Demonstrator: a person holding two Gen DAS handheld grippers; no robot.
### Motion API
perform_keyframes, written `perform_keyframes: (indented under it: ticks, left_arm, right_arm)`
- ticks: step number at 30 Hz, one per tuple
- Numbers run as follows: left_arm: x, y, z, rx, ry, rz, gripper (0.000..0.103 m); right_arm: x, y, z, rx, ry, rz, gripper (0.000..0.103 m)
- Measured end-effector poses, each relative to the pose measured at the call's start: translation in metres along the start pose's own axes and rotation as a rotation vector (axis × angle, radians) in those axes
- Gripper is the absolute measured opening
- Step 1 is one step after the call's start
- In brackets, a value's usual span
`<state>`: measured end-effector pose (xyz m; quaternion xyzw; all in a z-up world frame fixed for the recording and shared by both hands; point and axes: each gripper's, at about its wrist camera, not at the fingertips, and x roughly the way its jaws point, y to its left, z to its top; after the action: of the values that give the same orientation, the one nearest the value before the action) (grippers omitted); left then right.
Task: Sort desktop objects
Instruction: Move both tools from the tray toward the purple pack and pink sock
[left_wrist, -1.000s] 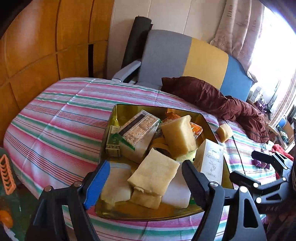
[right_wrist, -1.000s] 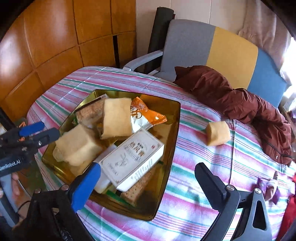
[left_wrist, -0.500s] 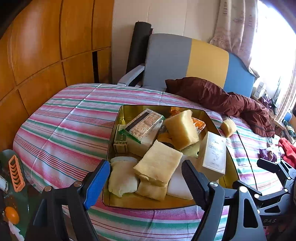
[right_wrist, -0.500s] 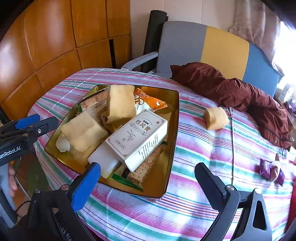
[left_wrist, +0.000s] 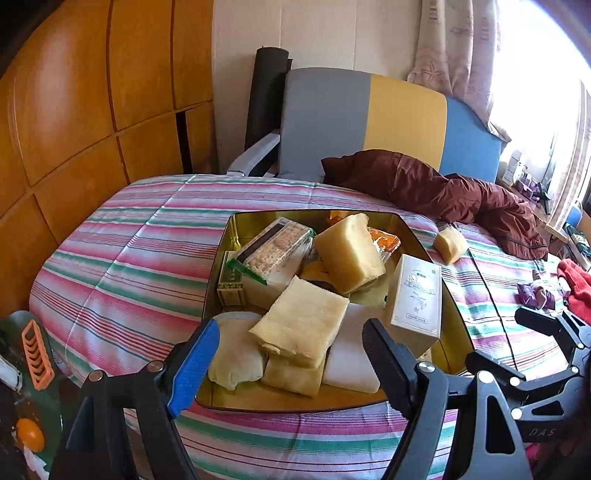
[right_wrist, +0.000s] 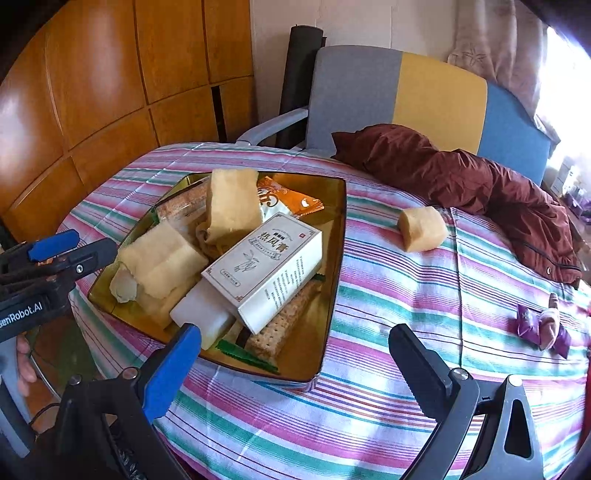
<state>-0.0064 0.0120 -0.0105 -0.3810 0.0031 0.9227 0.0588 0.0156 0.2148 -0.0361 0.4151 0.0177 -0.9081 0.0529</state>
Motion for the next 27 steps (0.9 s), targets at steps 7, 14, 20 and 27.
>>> perform_keyframes:
  ticks: [7, 14, 20, 27]
  left_arm:
    - [0.001, -0.010, 0.000, 0.033, 0.008, 0.002, 0.081]
    - [-0.004, -0.014, 0.002, 0.045, -0.018, -0.028, 0.084]
    - [-0.003, -0.019, 0.001, 0.059, -0.018, -0.071, 0.103]
    - [-0.006, -0.030, 0.001, 0.085, -0.018, -0.120, 0.098]
  right_arm:
    - [-0.003, -0.014, 0.000, 0.035, -0.006, -0.006, 0.102]
    - [-0.007, -0.031, -0.001, 0.065, -0.003, -0.027, 0.102]
    - [-0.012, -0.053, 0.000, 0.114, 0.012, -0.042, 0.102]
    - [-0.014, -0.087, -0.004, 0.217, 0.050, -0.039, 0.102]
